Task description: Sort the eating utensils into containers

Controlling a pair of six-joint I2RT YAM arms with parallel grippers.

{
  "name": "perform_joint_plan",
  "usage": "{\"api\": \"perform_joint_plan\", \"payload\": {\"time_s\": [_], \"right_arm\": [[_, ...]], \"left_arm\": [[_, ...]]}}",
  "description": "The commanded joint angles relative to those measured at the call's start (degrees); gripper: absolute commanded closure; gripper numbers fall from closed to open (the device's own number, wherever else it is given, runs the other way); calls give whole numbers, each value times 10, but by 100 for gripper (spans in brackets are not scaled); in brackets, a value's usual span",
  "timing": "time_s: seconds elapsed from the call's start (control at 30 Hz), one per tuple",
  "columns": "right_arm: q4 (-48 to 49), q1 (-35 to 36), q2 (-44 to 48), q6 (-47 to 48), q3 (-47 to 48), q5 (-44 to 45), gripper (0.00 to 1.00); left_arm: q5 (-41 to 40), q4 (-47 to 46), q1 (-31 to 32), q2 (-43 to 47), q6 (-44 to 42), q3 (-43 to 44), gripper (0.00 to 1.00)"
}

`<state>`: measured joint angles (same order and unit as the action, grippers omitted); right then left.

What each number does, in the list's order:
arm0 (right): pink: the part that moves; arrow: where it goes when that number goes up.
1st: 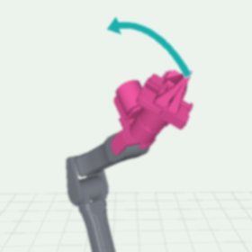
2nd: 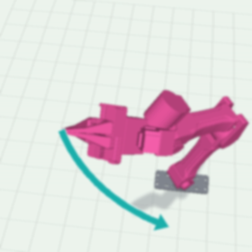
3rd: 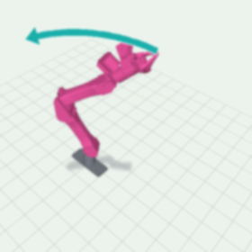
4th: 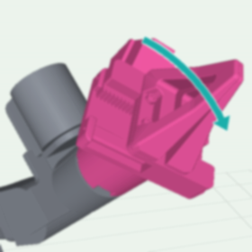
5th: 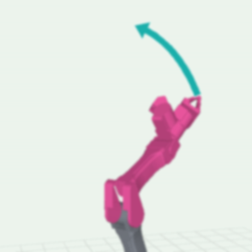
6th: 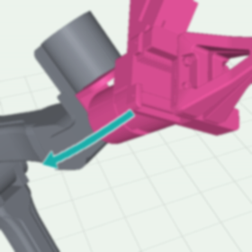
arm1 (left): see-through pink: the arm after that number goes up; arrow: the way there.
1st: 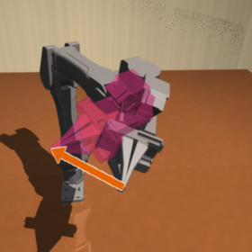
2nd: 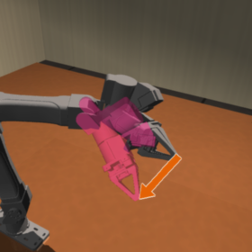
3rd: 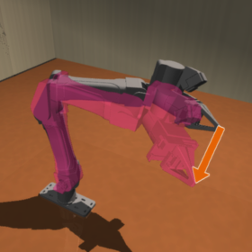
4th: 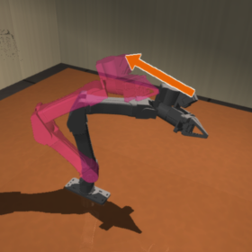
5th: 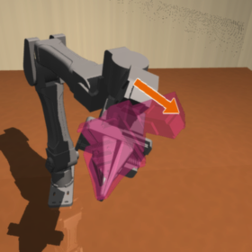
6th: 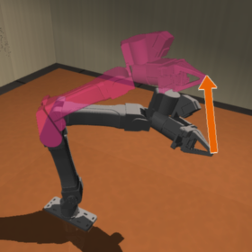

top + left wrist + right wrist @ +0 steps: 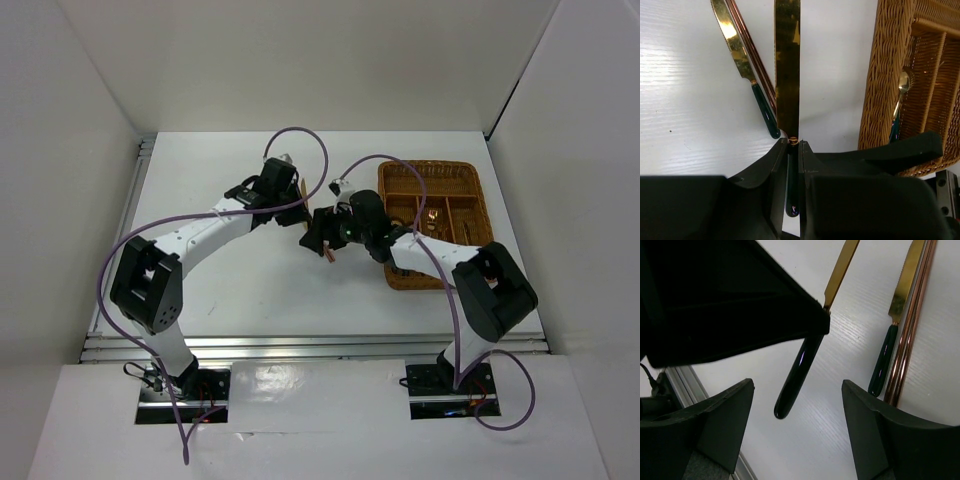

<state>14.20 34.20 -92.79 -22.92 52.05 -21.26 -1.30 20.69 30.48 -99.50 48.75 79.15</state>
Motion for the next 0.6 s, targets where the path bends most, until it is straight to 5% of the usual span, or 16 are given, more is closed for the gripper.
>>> {"api": "perform_joint_plan", "payload": {"time_s": [0.0,0.33,0.4,0.57], "right_arm": [[43,5,-9,-1,36,18,22],[36,10,-20,-1,41,63,82],[21,10,-20,-1,47,78,90],[-41,10,16,19,55,167,95]], "left_arm": [[19,-31,2,35,15,-7,86],[45,-55,2,41,20,-18,83],[45,-49,2,41,15,-11,75],[-9,3,2,62,-15,16,42]]}}
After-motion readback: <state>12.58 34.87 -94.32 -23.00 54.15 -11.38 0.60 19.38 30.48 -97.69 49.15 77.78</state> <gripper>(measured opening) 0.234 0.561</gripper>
